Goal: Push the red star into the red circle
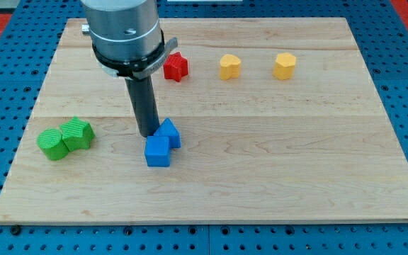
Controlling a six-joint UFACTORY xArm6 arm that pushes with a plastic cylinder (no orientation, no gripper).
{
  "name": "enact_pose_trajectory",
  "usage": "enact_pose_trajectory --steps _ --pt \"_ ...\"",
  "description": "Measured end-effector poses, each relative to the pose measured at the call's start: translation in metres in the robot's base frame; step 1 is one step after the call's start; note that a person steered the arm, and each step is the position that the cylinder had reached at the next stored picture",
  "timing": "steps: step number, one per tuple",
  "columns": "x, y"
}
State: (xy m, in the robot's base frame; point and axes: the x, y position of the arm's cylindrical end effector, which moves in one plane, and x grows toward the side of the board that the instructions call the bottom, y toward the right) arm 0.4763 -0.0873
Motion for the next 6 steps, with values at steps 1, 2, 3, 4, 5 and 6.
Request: enact_pose_trajectory --steps 1,2,3,4,5,6 --pt "-0.057 -0.002" --pt "-0.064 0.047" --pt "-0.103 0.064" --pt "-0.140 0.043" --pt "-0.152 -0.006" --pt "-0.154 0.028"
